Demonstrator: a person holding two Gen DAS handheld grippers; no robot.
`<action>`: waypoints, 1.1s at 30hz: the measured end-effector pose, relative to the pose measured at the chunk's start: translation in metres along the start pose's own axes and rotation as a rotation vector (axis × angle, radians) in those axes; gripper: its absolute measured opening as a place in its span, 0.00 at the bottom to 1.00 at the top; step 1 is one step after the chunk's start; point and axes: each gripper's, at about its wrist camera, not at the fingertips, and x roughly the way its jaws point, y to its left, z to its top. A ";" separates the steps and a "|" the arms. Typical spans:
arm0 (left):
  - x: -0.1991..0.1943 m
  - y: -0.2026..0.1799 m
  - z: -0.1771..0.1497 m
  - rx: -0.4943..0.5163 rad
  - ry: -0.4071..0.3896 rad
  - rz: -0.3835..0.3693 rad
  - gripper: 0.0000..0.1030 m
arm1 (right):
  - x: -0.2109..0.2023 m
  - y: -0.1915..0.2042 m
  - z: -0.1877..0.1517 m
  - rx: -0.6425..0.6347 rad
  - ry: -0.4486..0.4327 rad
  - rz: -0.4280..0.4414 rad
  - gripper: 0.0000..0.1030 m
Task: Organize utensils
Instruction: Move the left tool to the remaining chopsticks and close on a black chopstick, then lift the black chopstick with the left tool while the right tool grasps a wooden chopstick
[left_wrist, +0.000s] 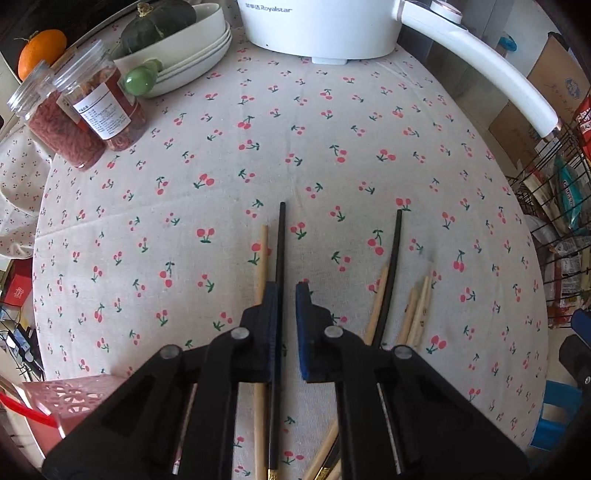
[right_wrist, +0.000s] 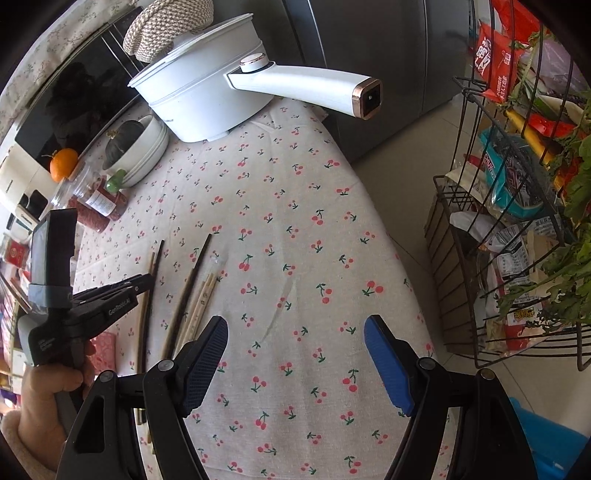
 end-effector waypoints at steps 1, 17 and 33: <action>0.003 -0.001 0.000 0.002 0.008 0.003 0.11 | 0.002 0.001 0.000 -0.003 0.003 -0.001 0.75; -0.018 -0.010 -0.020 0.090 -0.080 -0.004 0.06 | 0.011 0.017 -0.001 -0.038 0.030 -0.009 0.75; -0.158 0.031 -0.101 0.139 -0.392 -0.180 0.06 | 0.008 0.048 -0.019 -0.079 0.033 -0.014 0.75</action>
